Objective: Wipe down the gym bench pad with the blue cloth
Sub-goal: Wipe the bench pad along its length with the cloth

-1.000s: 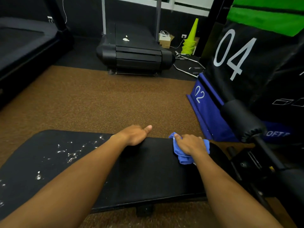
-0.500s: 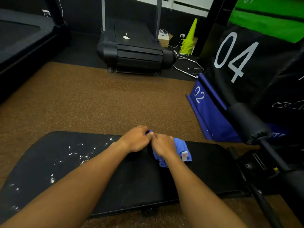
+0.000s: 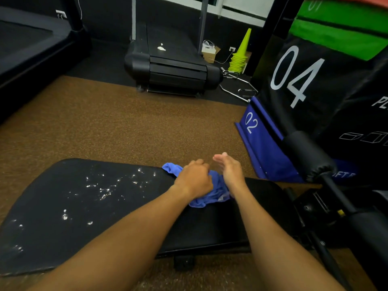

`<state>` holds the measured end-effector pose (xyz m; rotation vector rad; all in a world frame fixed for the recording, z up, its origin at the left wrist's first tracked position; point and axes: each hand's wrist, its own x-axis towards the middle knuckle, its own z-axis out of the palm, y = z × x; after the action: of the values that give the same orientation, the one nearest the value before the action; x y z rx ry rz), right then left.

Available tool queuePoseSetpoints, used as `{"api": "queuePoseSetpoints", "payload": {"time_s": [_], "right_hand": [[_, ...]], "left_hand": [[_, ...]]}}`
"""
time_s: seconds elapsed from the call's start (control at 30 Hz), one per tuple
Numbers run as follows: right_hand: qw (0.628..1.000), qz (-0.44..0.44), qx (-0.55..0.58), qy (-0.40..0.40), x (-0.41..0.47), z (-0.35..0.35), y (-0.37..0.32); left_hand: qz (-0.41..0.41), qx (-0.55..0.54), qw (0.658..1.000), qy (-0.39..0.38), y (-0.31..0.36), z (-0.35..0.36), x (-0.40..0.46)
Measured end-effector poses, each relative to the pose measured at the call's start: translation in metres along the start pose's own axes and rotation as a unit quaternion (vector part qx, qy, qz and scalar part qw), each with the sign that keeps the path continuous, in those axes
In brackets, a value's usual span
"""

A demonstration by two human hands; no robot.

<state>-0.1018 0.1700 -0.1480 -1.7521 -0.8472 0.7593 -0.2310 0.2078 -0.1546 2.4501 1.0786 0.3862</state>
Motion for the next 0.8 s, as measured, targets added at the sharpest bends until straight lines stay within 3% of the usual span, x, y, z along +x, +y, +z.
{"api": "queuePoseSetpoints", "payload": {"time_s": [0.13, 0.4, 0.8], "right_hand": [[0.993, -0.027, -0.112, 0.035, -0.007, -0.038, 0.006], [0.945, -0.045, -0.324, -0.032, -0.004, -0.048, 0.002], [0.891, 0.028, -0.43, -0.144, -0.002, -0.029, -0.01]], "left_hand": [[-0.034, 0.073, 0.99, -0.114, 0.022, 0.028, 0.012], [-0.013, 0.104, 0.992, -0.067, 0.002, 0.038, 0.011], [-0.088, 0.13, 0.979, -0.134, -0.074, -0.017, 0.007]]}}
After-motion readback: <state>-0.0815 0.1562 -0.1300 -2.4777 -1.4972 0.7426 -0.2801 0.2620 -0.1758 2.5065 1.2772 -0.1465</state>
